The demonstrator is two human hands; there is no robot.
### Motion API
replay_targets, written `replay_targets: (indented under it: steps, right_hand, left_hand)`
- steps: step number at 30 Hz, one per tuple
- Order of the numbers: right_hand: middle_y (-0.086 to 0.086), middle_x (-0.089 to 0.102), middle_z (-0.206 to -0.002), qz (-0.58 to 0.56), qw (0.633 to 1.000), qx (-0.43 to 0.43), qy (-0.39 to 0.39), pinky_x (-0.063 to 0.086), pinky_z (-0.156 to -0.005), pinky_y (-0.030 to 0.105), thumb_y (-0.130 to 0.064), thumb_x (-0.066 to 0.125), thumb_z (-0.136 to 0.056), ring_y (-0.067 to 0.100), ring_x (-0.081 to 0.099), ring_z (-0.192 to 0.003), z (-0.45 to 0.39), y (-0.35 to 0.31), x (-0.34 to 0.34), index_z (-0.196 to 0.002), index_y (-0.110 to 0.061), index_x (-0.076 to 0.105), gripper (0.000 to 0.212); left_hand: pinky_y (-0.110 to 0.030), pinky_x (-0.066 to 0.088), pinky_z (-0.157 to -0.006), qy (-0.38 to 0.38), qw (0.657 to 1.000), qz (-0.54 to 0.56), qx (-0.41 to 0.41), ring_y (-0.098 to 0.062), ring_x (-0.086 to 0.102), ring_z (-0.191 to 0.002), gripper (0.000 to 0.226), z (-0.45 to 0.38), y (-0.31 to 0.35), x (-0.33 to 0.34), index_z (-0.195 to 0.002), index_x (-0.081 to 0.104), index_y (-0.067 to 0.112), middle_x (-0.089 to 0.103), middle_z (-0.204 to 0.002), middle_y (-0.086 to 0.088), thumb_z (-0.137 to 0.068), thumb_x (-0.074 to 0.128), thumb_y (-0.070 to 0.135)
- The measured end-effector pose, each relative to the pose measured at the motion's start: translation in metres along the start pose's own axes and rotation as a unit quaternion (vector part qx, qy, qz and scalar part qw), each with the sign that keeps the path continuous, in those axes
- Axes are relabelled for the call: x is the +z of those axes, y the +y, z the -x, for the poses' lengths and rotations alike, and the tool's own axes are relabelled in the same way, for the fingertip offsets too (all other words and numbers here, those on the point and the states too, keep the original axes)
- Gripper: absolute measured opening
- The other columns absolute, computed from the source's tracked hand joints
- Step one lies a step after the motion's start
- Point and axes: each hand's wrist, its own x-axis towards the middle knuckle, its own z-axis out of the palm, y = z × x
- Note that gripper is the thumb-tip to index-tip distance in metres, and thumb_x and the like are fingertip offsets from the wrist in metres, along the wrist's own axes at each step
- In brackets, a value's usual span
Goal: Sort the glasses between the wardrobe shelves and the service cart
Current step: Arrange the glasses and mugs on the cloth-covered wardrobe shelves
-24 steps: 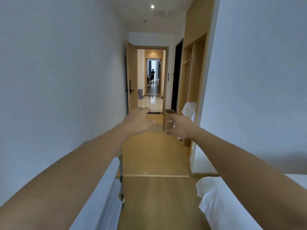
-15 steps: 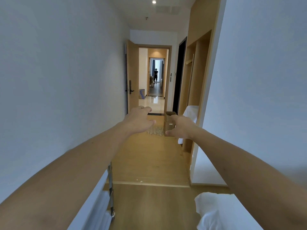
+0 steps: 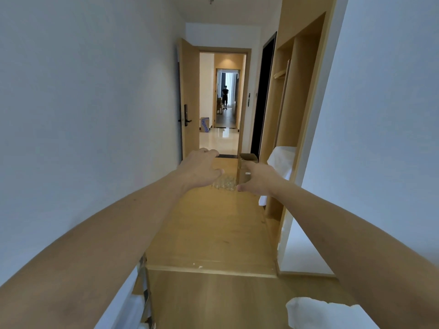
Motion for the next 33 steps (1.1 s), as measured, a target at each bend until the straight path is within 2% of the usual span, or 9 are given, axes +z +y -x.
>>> replay_targets:
  steps: [6, 12, 18, 22, 27, 33]
  right_hand:
    - [0.008, 0.056, -0.135, 0.004, 1.0, 0.024, 0.014, 0.051, -0.101, 0.047, -0.045, 0.073, -0.085, 0.031, 0.052, -0.125, -0.094, -0.005, 0.015, -0.152, -0.019, 0.037, 0.081]
    - [0.007, 0.063, -0.118, 0.007, 0.999, 0.039, 0.028, 0.054, -0.096, 0.047, -0.042, 0.074, -0.086, 0.03, 0.058, -0.113, -0.201, -0.031, 0.008, -0.136, -0.019, 0.051, 0.059]
    - [0.008, 0.056, -0.133, 0.009, 0.999, 0.039, 0.014, 0.052, -0.1, 0.047, -0.042, 0.073, -0.088, 0.03, 0.054, -0.12, -0.285, -0.042, 0.029, -0.148, -0.02, 0.042, 0.071]
    - [0.01, 0.057, -0.131, 0.021, 0.999, 0.038, 0.005, 0.052, -0.099, 0.046, -0.045, 0.071, -0.087, 0.03, 0.054, -0.119, -0.337, -0.04, 0.045, -0.149, -0.018, 0.041, 0.074]
    - [0.01, 0.053, -0.141, 0.011, 0.999, 0.042, 0.004, 0.05, -0.103, 0.047, -0.046, 0.072, -0.087, 0.031, 0.051, -0.127, -0.396, -0.026, 0.059, -0.153, -0.019, 0.036, 0.08]
    - [0.01, 0.052, -0.144, 0.004, 0.999, 0.031, 0.009, 0.052, -0.101, 0.045, -0.043, 0.072, -0.089, 0.031, 0.052, -0.128, -0.48, 0.007, 0.057, -0.155, -0.017, 0.034, 0.08]
  left_hand:
    - [-0.041, 0.041, -0.108, 0.001, 0.999, 0.019, 0.027, -0.029, 0.039, -0.139, 0.068, -0.088, -0.063, 0.021, -0.153, 0.039, 0.018, 0.041, -0.153, -0.01, -0.094, 0.061, 0.044]
    - [-0.043, 0.041, -0.108, 0.0, 0.998, 0.052, 0.026, -0.029, 0.04, -0.138, 0.066, -0.185, -0.135, 0.014, -0.152, 0.04, 0.02, 0.041, -0.153, -0.01, -0.095, 0.061, 0.045]
    - [-0.039, 0.041, -0.106, -0.004, 0.998, 0.059, 0.021, -0.029, 0.042, -0.136, 0.066, -0.254, -0.195, 0.026, -0.151, 0.041, 0.019, 0.044, -0.151, -0.01, -0.094, 0.062, 0.043]
    - [-0.035, 0.044, -0.102, -0.018, 0.998, 0.059, 0.017, -0.028, 0.047, -0.13, 0.064, -0.293, -0.226, 0.04, -0.151, 0.044, 0.019, 0.049, -0.146, -0.011, -0.094, 0.061, 0.042]
    - [-0.032, 0.041, -0.099, -0.023, 0.998, 0.05, 0.01, -0.029, 0.047, -0.131, 0.067, -0.346, -0.247, 0.06, -0.152, 0.04, 0.018, 0.048, -0.146, -0.012, -0.094, 0.061, 0.043]
    - [-0.036, 0.04, -0.104, -0.004, 0.999, 0.031, 0.008, -0.031, 0.042, -0.137, 0.068, -0.429, -0.255, 0.081, -0.152, 0.04, 0.018, 0.043, -0.152, -0.012, -0.094, 0.063, 0.044]
